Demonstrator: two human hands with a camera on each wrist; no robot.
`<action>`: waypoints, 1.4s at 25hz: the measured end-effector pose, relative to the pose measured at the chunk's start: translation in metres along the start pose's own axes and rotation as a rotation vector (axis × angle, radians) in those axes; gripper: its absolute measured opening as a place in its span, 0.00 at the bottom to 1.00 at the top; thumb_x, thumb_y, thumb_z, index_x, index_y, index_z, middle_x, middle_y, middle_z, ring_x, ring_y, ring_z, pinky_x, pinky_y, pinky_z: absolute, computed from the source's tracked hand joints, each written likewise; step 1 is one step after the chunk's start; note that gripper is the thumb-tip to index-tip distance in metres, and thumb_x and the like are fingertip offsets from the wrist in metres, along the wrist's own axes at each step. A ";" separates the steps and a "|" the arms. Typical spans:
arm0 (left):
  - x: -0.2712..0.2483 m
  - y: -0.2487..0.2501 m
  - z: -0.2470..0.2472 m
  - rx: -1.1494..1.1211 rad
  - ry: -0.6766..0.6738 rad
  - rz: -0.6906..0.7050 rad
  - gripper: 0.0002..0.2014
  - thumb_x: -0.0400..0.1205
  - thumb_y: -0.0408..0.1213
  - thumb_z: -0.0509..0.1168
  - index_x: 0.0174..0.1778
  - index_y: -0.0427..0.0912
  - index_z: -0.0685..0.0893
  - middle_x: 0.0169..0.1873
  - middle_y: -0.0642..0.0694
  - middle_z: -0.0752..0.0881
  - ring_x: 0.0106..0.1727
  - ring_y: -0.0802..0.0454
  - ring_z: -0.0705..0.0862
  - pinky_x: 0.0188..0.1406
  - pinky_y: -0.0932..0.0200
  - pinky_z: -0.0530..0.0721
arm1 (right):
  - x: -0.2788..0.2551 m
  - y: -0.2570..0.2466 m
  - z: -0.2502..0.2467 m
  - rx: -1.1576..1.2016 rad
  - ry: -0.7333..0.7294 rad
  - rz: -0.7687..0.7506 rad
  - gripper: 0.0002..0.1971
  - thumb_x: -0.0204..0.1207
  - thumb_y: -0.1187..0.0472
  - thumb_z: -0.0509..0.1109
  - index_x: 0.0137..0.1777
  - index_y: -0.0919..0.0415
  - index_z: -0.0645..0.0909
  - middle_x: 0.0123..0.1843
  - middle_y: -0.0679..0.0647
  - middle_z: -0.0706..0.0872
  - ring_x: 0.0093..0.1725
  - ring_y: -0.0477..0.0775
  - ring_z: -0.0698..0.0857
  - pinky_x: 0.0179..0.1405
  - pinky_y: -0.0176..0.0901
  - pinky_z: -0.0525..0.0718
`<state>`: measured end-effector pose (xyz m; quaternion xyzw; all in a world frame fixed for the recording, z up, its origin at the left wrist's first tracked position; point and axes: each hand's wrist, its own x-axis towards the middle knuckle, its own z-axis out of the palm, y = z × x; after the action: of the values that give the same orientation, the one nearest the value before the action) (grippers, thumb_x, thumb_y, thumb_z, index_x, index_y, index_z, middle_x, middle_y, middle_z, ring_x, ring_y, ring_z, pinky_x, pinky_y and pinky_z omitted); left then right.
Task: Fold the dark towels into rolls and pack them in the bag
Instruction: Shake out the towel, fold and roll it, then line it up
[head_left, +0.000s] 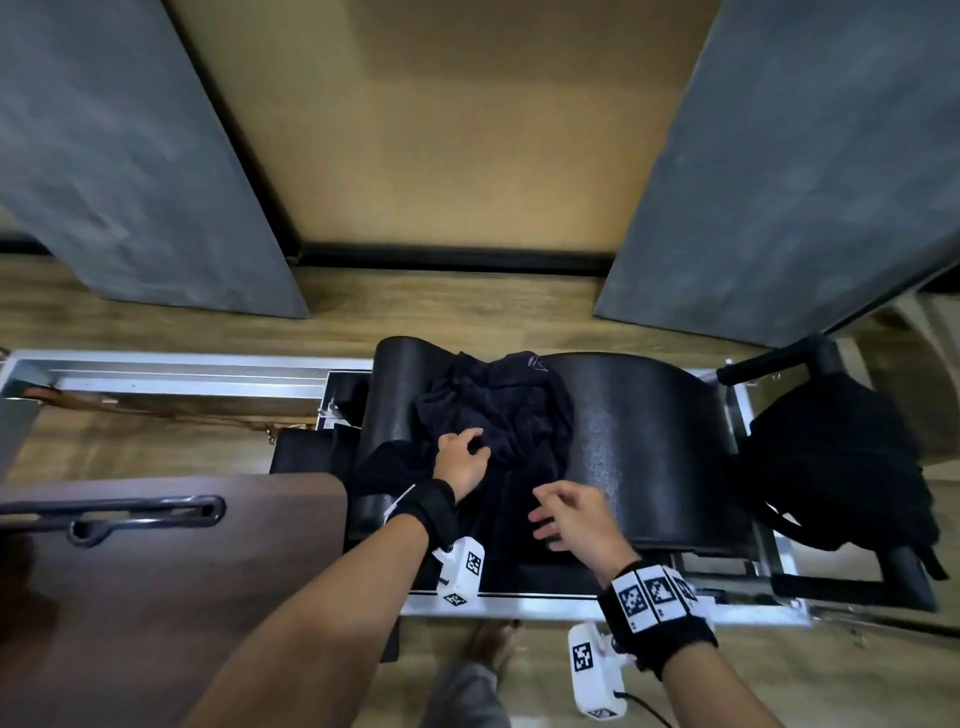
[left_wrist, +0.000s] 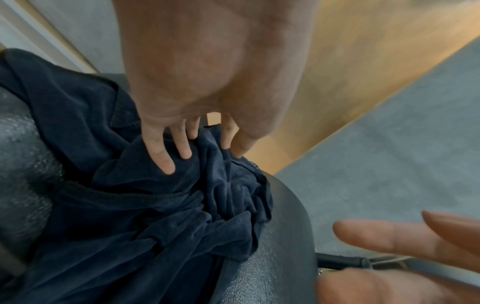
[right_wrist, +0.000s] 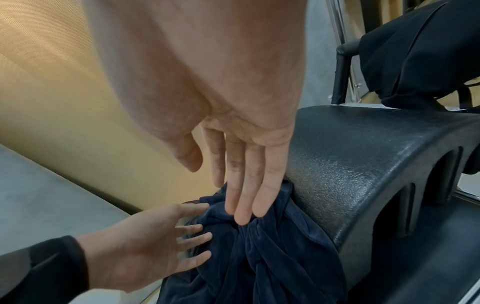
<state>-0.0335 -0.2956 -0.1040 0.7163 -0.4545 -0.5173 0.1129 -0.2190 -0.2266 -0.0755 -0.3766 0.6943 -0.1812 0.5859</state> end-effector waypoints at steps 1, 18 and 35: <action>0.006 0.002 0.000 -0.011 -0.003 -0.021 0.22 0.93 0.37 0.63 0.84 0.38 0.75 0.85 0.38 0.63 0.80 0.38 0.76 0.82 0.52 0.72 | 0.007 -0.001 -0.001 -0.002 0.000 0.008 0.07 0.88 0.53 0.67 0.53 0.50 0.86 0.45 0.55 0.95 0.37 0.54 0.92 0.37 0.45 0.86; -0.102 0.071 -0.055 -0.637 0.035 0.488 0.07 0.88 0.34 0.72 0.58 0.39 0.94 0.62 0.48 0.86 0.60 0.53 0.91 0.65 0.54 0.90 | -0.040 -0.073 0.007 0.036 -0.017 -0.375 0.35 0.84 0.66 0.73 0.87 0.43 0.67 0.75 0.43 0.80 0.65 0.40 0.86 0.51 0.44 0.93; -0.379 0.015 -0.085 -0.380 -0.004 0.934 0.12 0.81 0.16 0.70 0.46 0.36 0.93 0.47 0.46 0.93 0.52 0.55 0.91 0.58 0.65 0.84 | -0.277 -0.033 0.024 0.004 0.012 -0.929 0.14 0.77 0.73 0.73 0.54 0.53 0.89 0.52 0.46 0.92 0.56 0.47 0.89 0.60 0.52 0.84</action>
<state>0.0105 -0.0392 0.1845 0.4022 -0.6246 -0.4864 0.4598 -0.1776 -0.0396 0.1293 -0.6457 0.4551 -0.4280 0.4391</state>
